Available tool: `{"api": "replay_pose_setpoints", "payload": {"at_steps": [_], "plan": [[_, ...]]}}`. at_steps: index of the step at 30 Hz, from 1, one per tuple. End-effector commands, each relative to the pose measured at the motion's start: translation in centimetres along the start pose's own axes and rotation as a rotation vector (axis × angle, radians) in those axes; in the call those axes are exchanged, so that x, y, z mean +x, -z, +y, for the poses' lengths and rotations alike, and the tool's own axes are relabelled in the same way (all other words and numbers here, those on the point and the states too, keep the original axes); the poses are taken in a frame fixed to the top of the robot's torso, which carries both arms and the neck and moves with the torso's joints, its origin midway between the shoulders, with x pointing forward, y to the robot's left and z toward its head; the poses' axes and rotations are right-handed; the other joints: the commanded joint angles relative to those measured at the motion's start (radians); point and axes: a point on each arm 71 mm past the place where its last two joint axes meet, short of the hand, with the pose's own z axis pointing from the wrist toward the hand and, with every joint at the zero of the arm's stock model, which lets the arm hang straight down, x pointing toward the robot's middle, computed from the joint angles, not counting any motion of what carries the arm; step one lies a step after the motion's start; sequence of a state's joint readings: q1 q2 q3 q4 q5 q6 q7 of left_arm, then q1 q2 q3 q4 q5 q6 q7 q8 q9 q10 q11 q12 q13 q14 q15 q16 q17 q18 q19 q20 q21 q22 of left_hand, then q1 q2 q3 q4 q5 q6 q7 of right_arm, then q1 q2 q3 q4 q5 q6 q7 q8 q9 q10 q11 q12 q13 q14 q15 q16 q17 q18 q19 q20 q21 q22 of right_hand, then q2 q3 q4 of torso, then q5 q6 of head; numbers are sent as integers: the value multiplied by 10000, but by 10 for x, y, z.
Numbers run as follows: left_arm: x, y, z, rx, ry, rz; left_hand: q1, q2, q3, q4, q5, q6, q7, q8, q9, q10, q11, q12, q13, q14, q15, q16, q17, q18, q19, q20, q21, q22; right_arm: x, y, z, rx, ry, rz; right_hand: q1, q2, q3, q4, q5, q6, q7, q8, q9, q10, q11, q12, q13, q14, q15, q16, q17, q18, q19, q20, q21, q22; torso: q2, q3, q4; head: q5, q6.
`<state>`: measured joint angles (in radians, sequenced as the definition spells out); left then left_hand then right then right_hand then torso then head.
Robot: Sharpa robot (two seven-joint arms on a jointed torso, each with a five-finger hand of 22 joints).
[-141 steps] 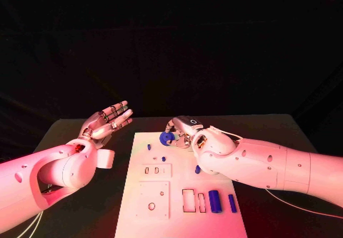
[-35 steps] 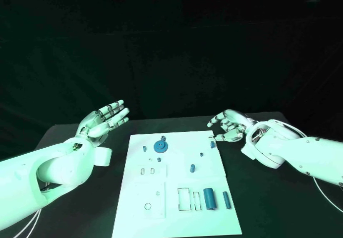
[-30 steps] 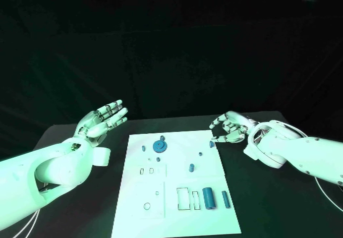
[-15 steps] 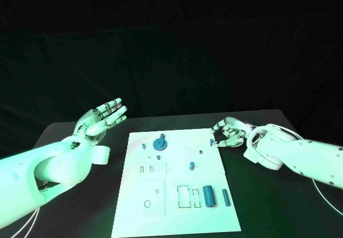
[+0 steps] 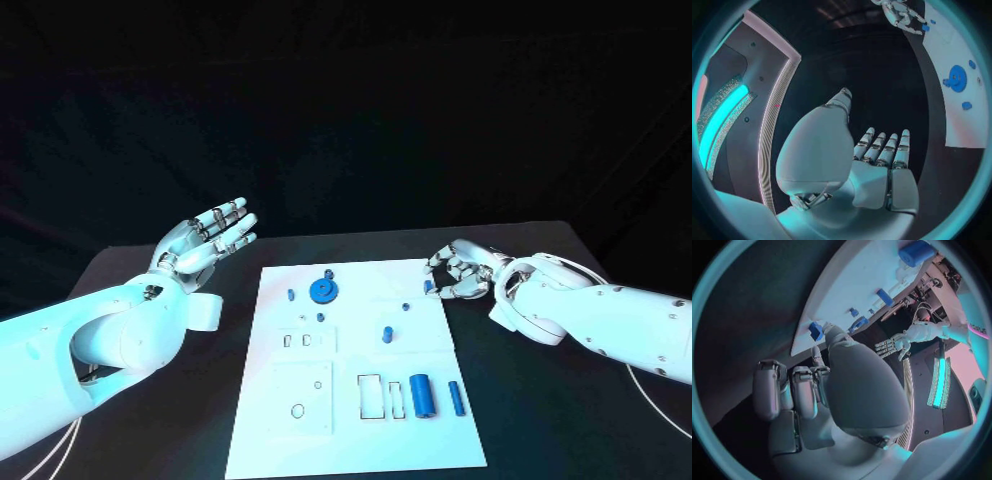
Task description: Assemble the parts on the task board
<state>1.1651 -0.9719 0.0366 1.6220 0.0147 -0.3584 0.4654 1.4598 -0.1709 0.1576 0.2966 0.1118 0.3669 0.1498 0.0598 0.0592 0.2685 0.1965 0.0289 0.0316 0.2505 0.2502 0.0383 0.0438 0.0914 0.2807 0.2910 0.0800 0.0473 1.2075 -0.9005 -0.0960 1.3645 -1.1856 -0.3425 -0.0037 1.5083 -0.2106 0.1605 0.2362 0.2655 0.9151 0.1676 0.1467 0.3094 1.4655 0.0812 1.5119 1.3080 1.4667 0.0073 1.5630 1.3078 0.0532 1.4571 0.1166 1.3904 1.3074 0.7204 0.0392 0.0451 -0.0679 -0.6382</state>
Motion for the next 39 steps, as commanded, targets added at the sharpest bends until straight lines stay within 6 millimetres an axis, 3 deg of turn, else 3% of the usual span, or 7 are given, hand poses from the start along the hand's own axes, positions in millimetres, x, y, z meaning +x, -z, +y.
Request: {"api": "replay_pose_setpoints", "payload": {"at_steps": [1,12,31,39], "plan": [[2,0,-1,101,102,183,10,140,70,5,-42,26,856,8,9,-55,15,22,2,-56,-20,-47,-17,-150,-10,13,47,-17,2,-1,1,-38,346,49,3,105,88,28,34,113,15,32,14,476,42,19,1955,1013,62,44,2508,-46,9,17,23,1007,-12,7,-3,-9,21],[2,0,-1,96,94,169,13,150,76,5,-42,27,855,8,9,-50,15,23,3,-58,-19,-47,-17,-150,-10,12,47,-17,5,-4,1,42,423,114,109,261,464,104,-186,406,-53,114,38,547,-23,84,2029,1020,6,52,2537,-60,51,-31,71,1072,0,10,4,-42,22],[1,1,-1,71,85,153,31,207,124,0,-50,47,853,11,13,-50,14,24,3,-66,-13,-50,-20,-152,-25,12,46,-22,10,-6,0,180,568,267,61,251,563,162,-261,491,-84,135,39,572,-48,106,2055,1024,-14,57,2556,-69,74,-49,101,1107,9,18,-11,-23,-4],[1,1,-1,66,81,145,31,207,124,0,-50,47,853,11,13,-50,14,24,3,-66,-13,-50,-20,-152,-25,12,46,-22,11,-7,1,133,565,297,-2,273,784,247,-275,749,-173,253,73,602,-123,131,2084,1023,-76,56,2553,-71,86,-100,109,1130,1,13,3,-25,-22]]}}
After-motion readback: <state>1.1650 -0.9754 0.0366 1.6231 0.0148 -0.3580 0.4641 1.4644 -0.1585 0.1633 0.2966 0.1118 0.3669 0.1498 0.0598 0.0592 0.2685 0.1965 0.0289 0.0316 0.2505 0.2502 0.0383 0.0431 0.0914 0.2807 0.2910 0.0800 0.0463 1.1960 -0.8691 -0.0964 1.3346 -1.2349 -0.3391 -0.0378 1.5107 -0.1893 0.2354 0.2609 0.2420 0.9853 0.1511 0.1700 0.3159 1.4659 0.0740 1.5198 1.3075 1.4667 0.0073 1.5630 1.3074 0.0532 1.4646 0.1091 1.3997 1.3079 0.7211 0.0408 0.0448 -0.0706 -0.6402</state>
